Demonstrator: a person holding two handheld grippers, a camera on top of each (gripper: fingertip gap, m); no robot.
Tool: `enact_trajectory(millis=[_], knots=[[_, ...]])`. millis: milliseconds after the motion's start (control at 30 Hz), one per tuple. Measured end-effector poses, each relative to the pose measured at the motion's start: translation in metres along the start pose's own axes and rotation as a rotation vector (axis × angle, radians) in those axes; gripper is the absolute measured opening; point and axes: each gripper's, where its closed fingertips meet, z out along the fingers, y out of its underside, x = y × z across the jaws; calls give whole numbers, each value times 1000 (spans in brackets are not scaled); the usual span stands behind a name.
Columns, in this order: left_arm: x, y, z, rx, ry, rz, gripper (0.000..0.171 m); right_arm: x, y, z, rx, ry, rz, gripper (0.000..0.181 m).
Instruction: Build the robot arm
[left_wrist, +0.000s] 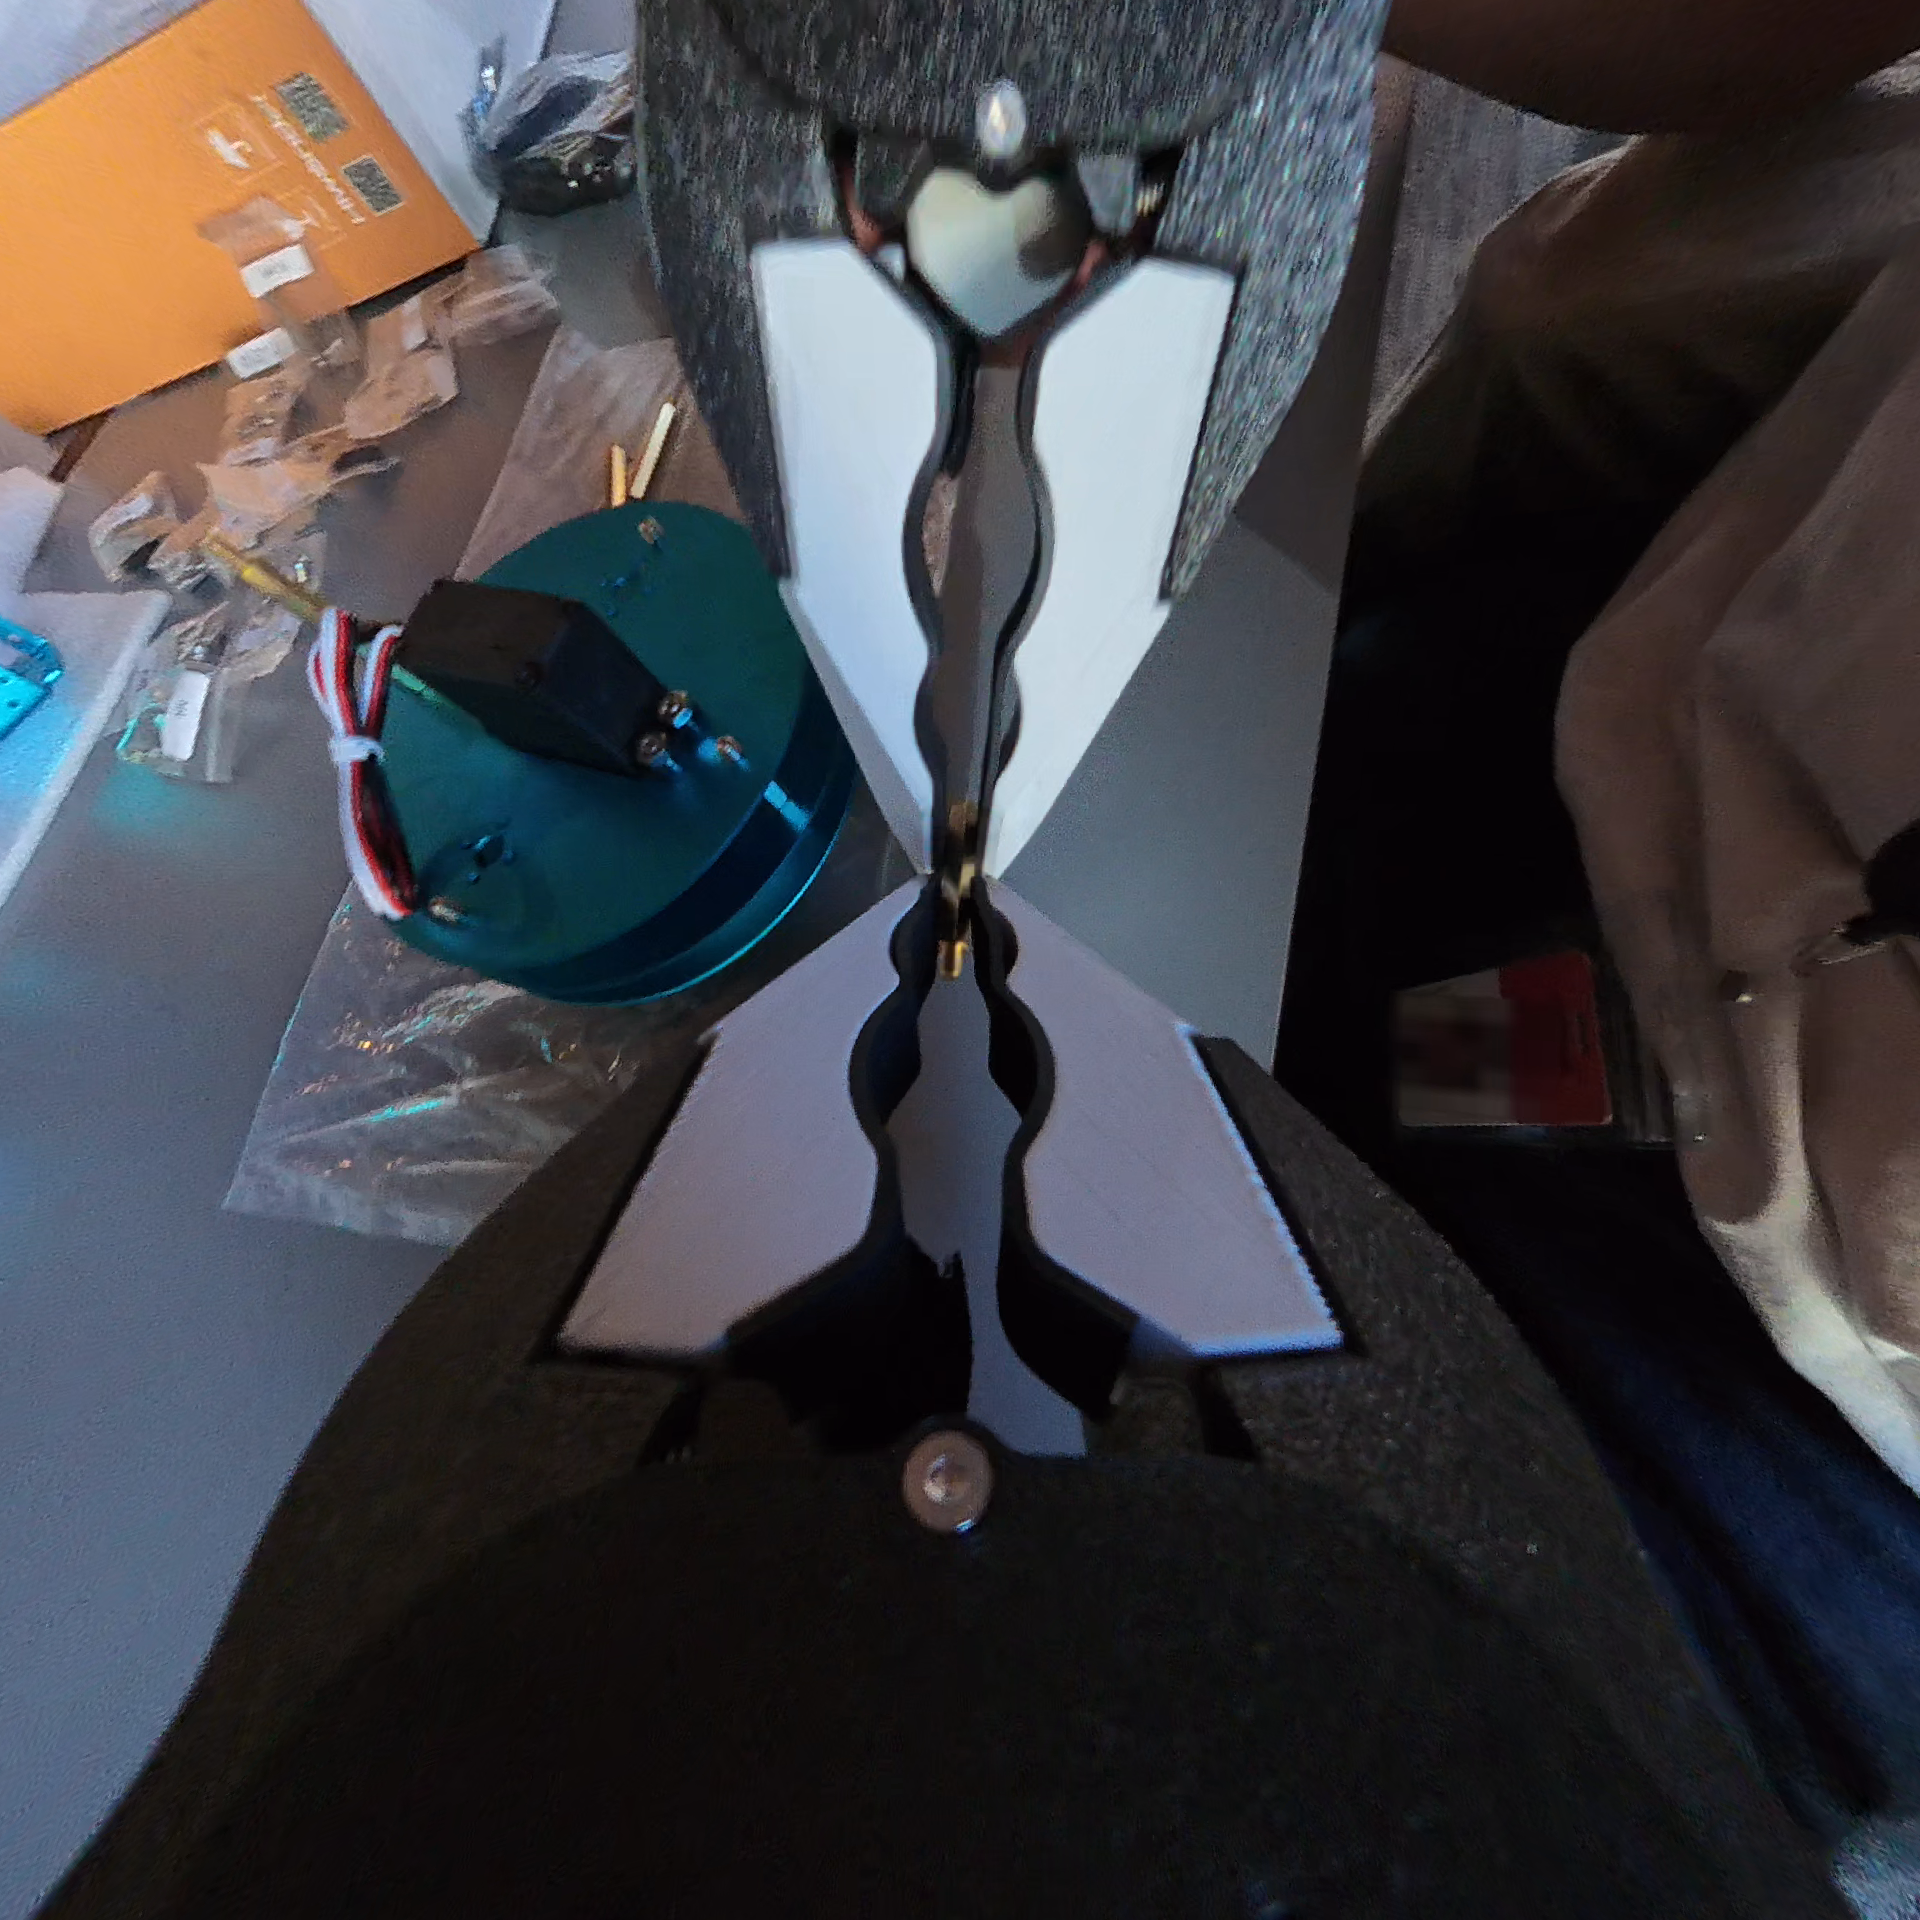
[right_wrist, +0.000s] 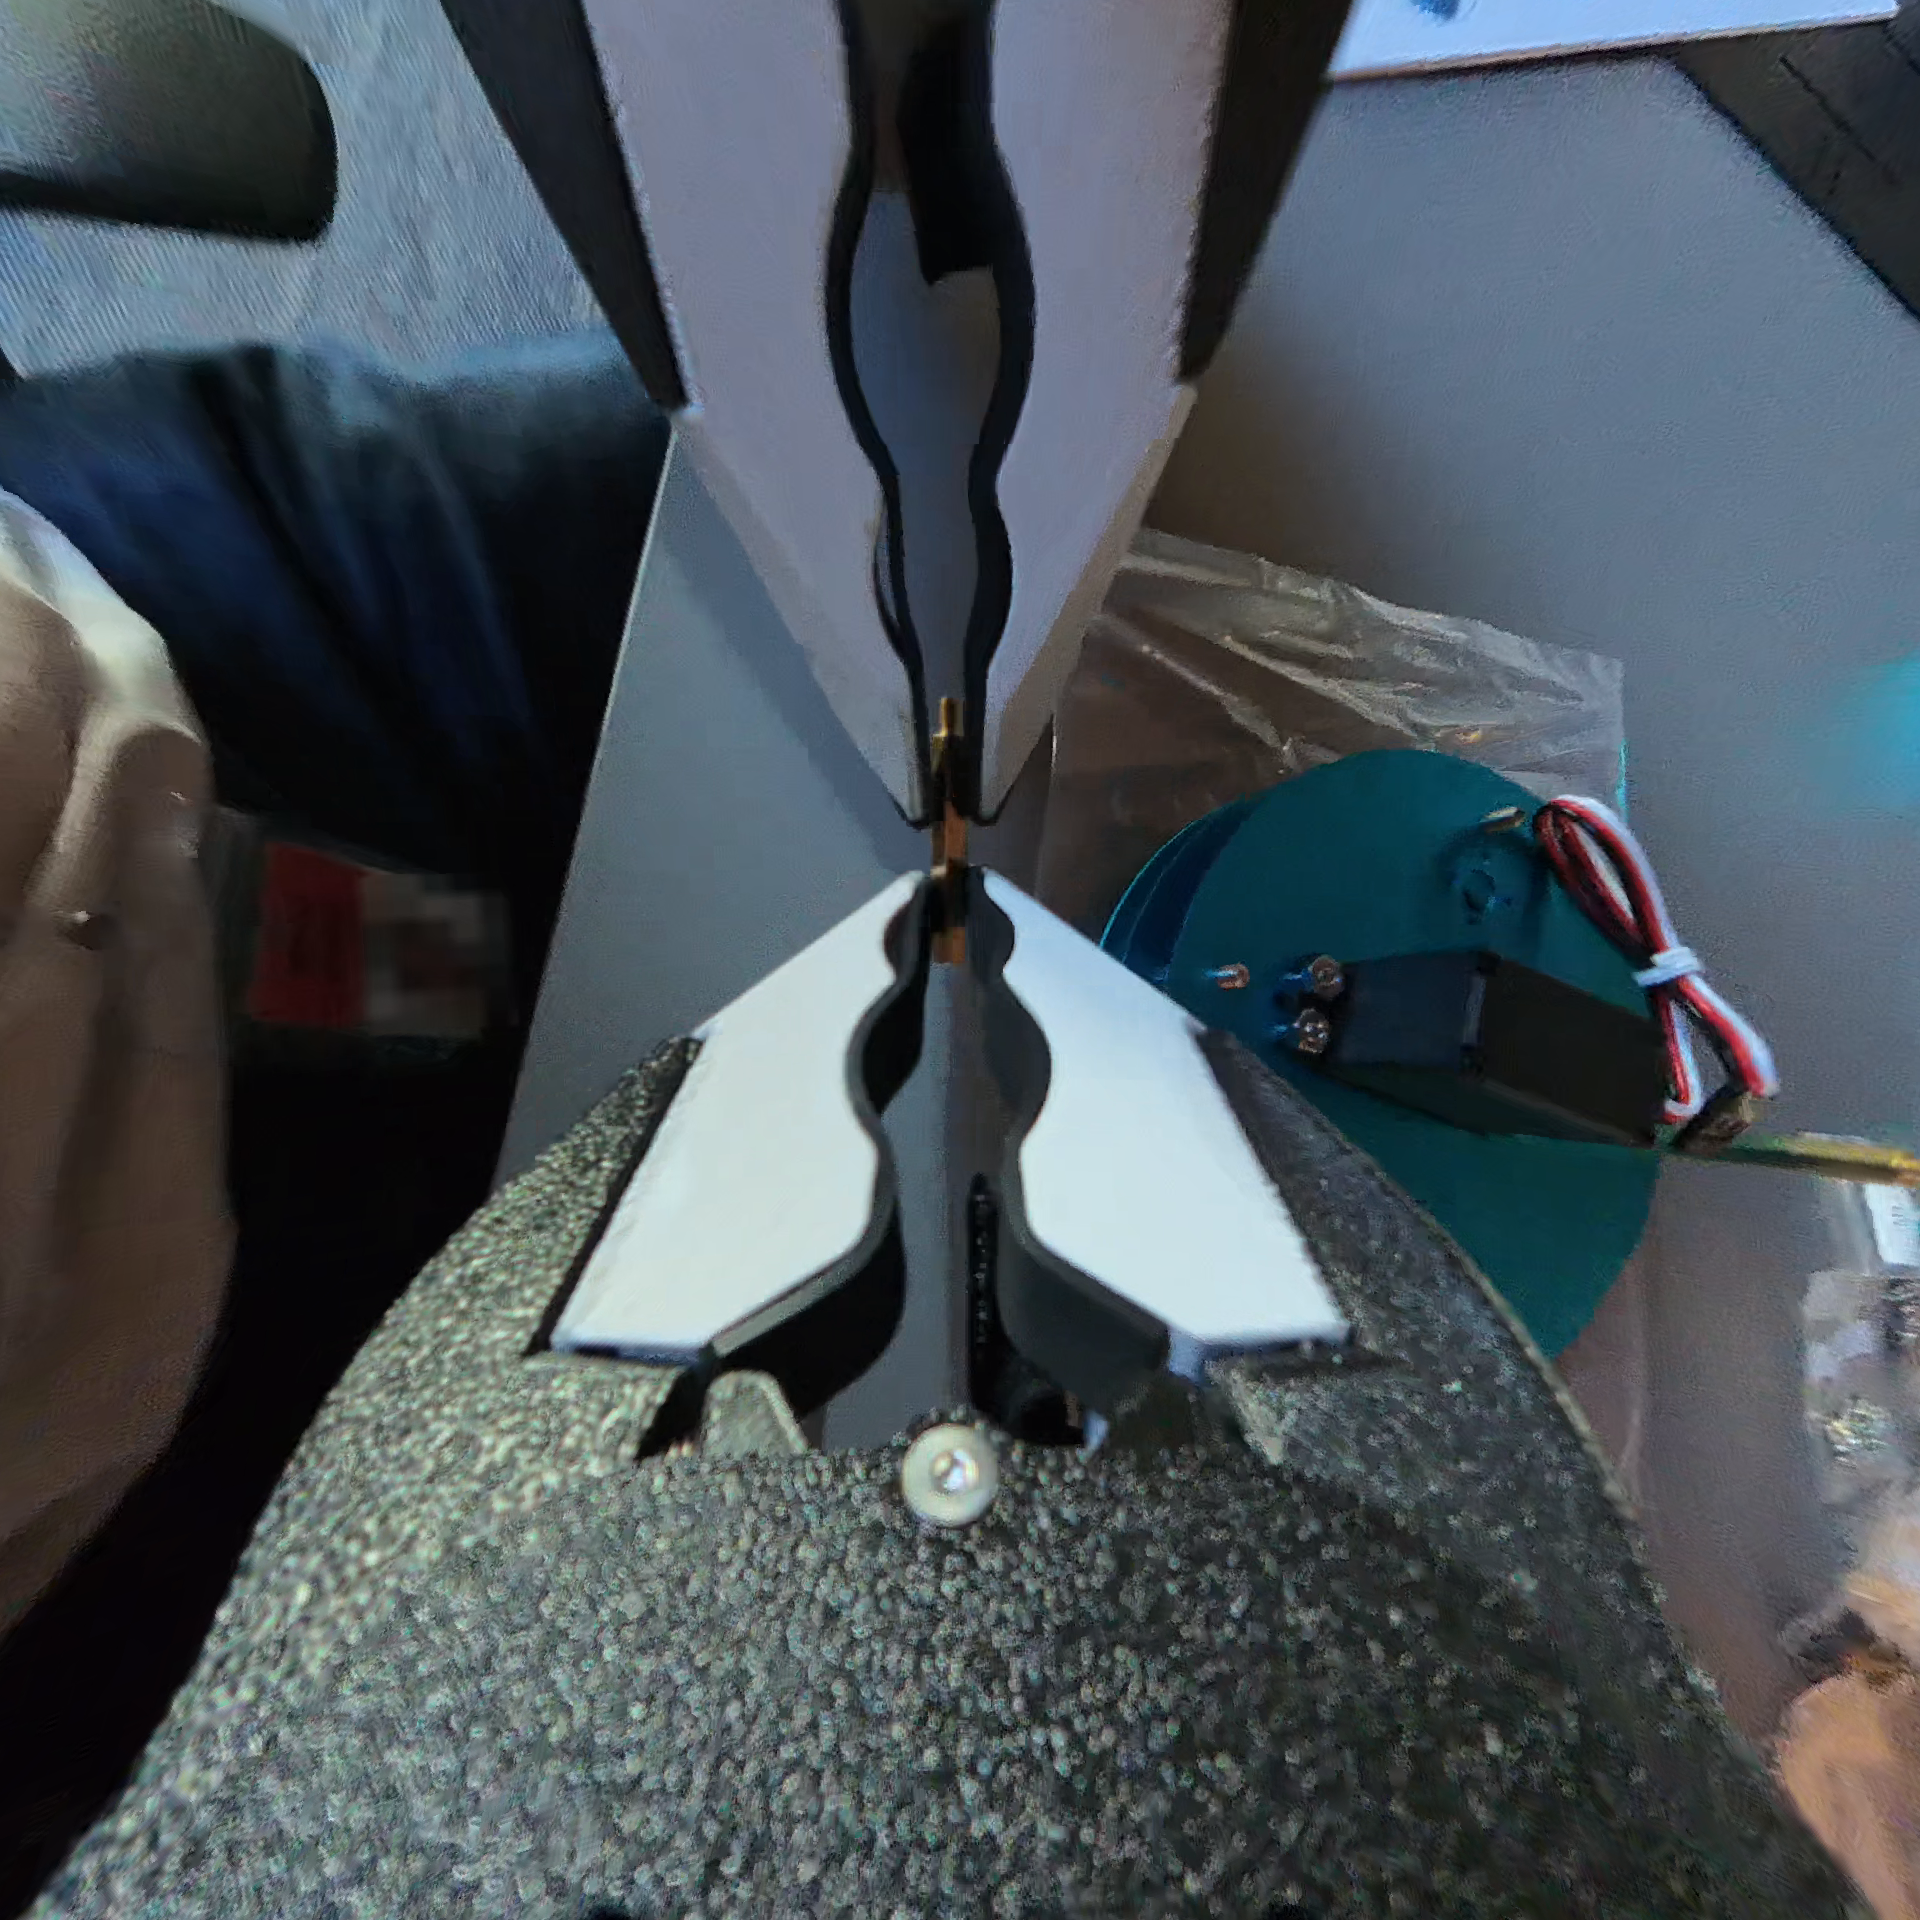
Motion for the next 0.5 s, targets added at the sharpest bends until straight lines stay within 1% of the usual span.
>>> enact_trajectory(millis=[100, 200, 233, 300, 367, 433, 500], knots=[[-1, -15, -2, 45, 13, -13, 0, 0, -1, 2, -8, -25, 5, 4], [-21, -30, -14, 143, -94, -111, 0, 7, -6, -2, 66, -9, 74, 4], [-28, -32, -20, 185, -131, -175, 3, 9, -7, -4, 91, -12, 113, 4], [-36, -36, -33, 312, -173, -352, 11, 20, -10, -11, 162, 51, 195, 4], [-39, -41, -46, 469, -177, -541, 14, 32, -17, -20, 259, 130, 293, 4], [-40, -44, -50, 595, -170, -683, 15, 35, -29, -32, 380, 170, 373, 4], [-36, -46, -42, 637, -137, -750, 16, 36, -36, -37, 436, 218, 397, 4]])
